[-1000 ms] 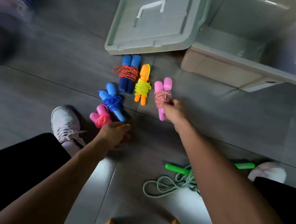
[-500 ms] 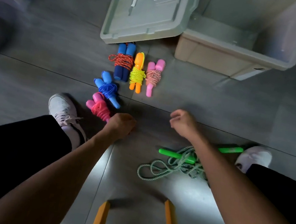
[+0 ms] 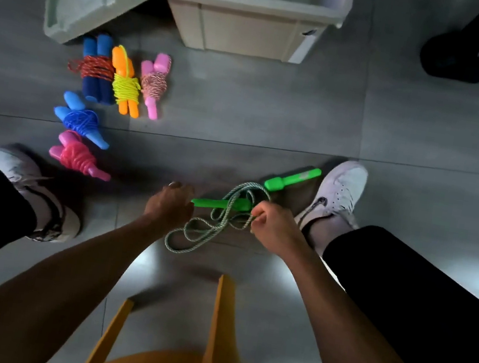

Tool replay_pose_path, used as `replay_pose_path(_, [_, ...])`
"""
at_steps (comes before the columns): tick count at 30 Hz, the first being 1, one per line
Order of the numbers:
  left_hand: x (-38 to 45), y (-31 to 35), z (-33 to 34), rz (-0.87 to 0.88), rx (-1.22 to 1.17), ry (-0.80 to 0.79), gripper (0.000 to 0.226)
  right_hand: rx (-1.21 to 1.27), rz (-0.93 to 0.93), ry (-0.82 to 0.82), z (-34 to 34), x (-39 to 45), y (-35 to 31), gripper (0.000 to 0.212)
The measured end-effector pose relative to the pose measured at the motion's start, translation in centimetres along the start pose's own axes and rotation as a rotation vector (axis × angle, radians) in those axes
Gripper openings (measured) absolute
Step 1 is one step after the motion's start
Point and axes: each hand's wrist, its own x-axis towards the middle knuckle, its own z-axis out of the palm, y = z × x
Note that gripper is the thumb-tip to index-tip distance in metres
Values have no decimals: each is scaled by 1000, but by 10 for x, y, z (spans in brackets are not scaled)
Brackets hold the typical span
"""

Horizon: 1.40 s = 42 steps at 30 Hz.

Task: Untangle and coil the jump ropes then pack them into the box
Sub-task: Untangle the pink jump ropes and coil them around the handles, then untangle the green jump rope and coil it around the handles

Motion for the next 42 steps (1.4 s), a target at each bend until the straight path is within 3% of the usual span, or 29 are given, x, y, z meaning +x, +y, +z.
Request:
replay_pose_path(3, [11, 13, 16, 17, 85, -72, 41, 45, 39, 21, 2, 6, 14, 27])
replay_pose_path(9, [29, 20, 17, 128, 261, 0, 24, 30, 52, 50, 3, 26, 15, 24])
replay_pose_path(13, [7, 14, -19, 225, 297, 65, 13, -281, -92, 23, 1, 30, -6, 26])
replay_pose_path(16, [-22, 8, -63, 320, 315, 156, 9, -325, -234, 66, -2, 24, -34, 34])
replay_pose_path(20, [-66, 6, -126, 365, 222, 252, 13, -303, -444, -60, -4, 1, -88, 55])
replay_pose_path(25, [-135, 0, -191, 472, 106, 412, 19, -106, -486, 5, -14, -41, -141, 22])
replay_pose_path(27, [-160, -9, -208, 441, -3, 485, 17, -31, -515, 35, -25, -59, -152, 21])
replay_pose_path(30, [-189, -29, -228, 403, -217, 644, 16, -114, -547, 28, -52, -89, -170, 28])
replay_pose_path(32, [-199, -40, -238, 392, -224, 706, 17, -142, -563, 15, -70, -108, -179, 26])
replay_pose_path(37, [-200, -30, -233, 550, -141, 568, 29, -174, -676, 211, -98, -153, -205, 34])
replay_pose_path(39, [-198, -21, -226, 546, -351, 486, 15, -124, -692, 272, -102, -163, -208, 39])
replay_pose_path(42, [-200, -8, -230, 365, -784, 329, 12, -119, -635, 338, -106, -169, -197, 39])
